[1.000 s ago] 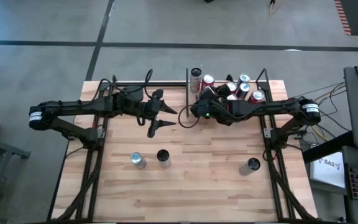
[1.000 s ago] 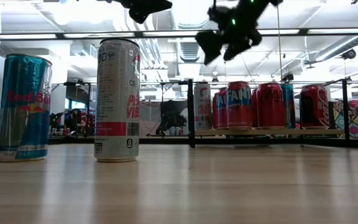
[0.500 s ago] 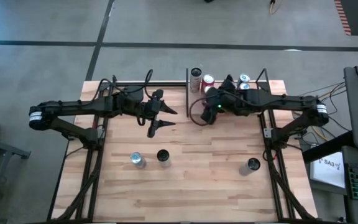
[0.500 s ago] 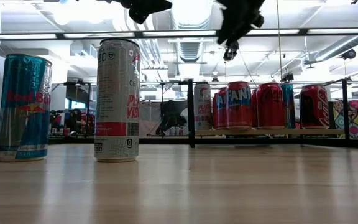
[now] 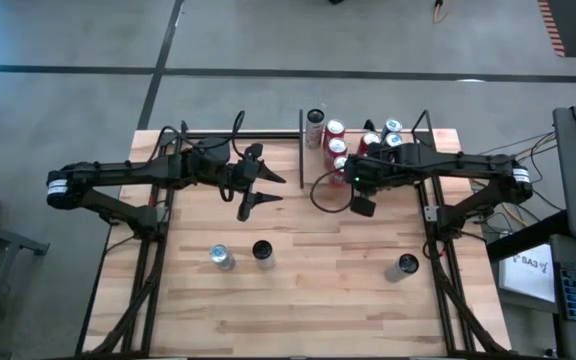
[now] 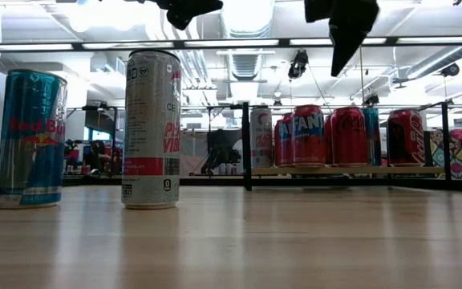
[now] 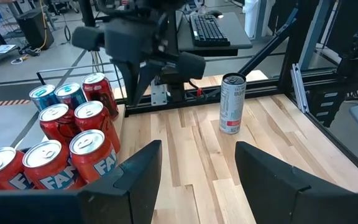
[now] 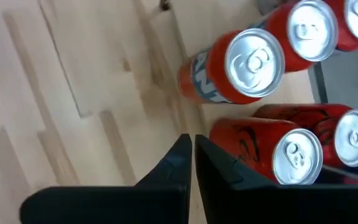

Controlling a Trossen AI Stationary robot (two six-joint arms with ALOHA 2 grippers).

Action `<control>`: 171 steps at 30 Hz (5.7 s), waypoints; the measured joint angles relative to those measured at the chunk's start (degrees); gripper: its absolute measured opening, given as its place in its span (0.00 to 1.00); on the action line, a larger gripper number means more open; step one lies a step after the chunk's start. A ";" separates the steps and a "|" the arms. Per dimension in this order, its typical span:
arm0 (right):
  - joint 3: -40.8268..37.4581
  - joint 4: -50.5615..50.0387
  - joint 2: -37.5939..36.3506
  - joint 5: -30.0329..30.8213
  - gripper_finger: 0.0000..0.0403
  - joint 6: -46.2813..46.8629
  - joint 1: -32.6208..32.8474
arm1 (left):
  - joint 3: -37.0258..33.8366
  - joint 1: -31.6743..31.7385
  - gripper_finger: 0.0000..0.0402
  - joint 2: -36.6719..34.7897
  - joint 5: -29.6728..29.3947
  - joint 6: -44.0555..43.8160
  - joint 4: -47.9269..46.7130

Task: Place canned beverage on shelf
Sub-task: Put the orange soda can on the shelf aligned with the other orange soda cans, then adjust the orange soda cans on the shelf

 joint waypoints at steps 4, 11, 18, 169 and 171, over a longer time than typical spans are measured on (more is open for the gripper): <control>-2.48 1.32 0.00 -0.26 0.02 -5.36 -0.83 | 0.00 0.00 0.47 0.00 0.01 -0.01 -0.07; -8.24 8.38 0.09 -0.12 0.02 -9.60 -2.85 | 0.00 0.00 0.47 0.00 0.01 0.01 -0.30; -11.64 12.93 0.11 0.24 0.02 -12.22 -4.91 | 0.00 -0.02 0.47 0.00 0.01 0.01 -0.36; -6.59 28.80 5.75 -5.71 0.02 -1.02 -25.07 | 0.00 0.01 0.47 0.00 -0.18 1.37 -0.71; -6.59 28.83 5.75 -5.71 0.02 -1.00 -25.07 | 0.00 0.02 0.47 0.00 -0.18 1.37 -0.71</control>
